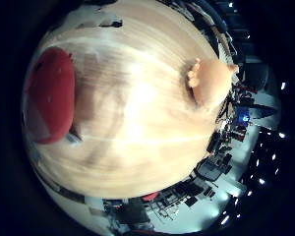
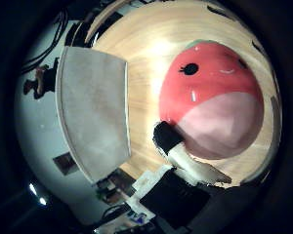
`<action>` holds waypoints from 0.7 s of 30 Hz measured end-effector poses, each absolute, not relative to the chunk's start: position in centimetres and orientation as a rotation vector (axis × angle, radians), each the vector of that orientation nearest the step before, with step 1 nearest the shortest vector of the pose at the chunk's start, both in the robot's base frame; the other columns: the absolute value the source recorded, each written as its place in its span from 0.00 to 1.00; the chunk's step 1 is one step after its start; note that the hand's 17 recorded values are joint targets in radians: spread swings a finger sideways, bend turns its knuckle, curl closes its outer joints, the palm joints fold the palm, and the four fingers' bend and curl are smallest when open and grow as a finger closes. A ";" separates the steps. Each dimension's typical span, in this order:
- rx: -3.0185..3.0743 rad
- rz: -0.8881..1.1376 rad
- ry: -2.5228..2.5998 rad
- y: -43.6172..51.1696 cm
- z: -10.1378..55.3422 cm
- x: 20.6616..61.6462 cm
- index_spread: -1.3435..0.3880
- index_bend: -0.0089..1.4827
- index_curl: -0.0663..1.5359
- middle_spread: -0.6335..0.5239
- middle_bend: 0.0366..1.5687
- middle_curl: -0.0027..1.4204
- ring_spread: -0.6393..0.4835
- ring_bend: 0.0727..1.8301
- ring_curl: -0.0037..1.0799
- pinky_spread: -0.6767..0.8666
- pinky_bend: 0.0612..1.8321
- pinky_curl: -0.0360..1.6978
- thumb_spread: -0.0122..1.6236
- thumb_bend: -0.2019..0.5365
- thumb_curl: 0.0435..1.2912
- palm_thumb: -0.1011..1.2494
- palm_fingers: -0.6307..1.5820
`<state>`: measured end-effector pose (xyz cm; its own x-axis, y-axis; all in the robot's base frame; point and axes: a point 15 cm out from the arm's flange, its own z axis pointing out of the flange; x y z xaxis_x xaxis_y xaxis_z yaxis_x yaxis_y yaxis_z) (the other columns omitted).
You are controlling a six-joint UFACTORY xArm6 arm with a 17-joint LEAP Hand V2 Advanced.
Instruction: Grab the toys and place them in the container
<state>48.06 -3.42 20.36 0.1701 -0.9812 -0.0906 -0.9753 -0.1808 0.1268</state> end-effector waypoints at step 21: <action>2.334 -0.342 -1.942 -3.3 16.5 47.3 0.53 0.03 0.12 0.29 0.26 0.30 0.26 0.59 0.34 0.27 0.65 0.14 0.58 0.27 0.22 0.45 0.63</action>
<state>47.29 -3.35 16.51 0.1685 -0.9789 -0.1159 -0.9596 -0.1898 0.2076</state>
